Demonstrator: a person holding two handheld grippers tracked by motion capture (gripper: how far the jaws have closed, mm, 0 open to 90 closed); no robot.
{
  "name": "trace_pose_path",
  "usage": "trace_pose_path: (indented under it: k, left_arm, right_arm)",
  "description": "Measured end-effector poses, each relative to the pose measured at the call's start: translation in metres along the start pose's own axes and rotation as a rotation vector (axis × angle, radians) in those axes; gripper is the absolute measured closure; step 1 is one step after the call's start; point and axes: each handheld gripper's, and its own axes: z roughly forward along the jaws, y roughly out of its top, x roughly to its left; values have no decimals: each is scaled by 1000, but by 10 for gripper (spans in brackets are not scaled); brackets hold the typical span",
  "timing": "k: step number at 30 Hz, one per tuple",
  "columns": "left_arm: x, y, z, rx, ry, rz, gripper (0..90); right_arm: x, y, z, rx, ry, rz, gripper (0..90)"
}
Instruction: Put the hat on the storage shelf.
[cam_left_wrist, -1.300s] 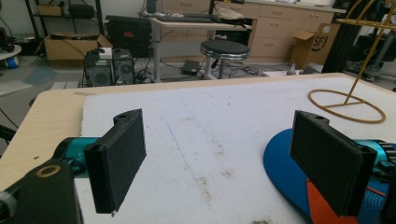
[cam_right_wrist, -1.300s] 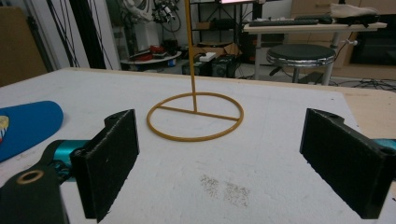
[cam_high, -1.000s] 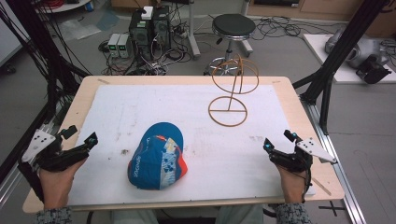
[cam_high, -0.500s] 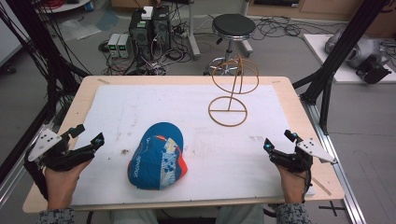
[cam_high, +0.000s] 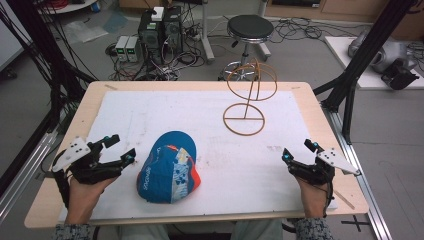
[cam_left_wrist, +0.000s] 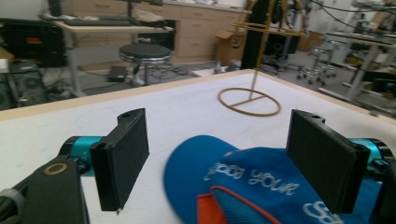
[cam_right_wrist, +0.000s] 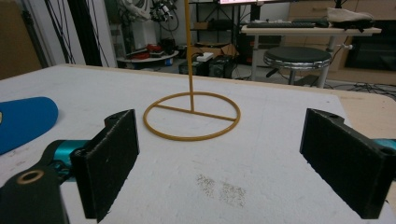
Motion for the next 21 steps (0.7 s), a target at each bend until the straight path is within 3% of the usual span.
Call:
trace_pose_path:
  k: [6, 9, 16, 21]
  left_arm:
    - [-16, -5, 16, 45, -109, 27, 213]
    - [-25, -9, 27, 79, -184, 40, 213]
    - [-39, -18, 41, 144, -264, 70, 222]
    - [-41, -22, 45, 171, -268, 78, 263]
  right_arm:
    - [0, 0, 0, 6, -1, -2, 109]
    - [0, 0, 1, 3, -2, -8, 109]
    - [-1, 0, 0, 1, -6, -6, 109]
    - [-3, 0, -1, 0, -12, 5, 109]
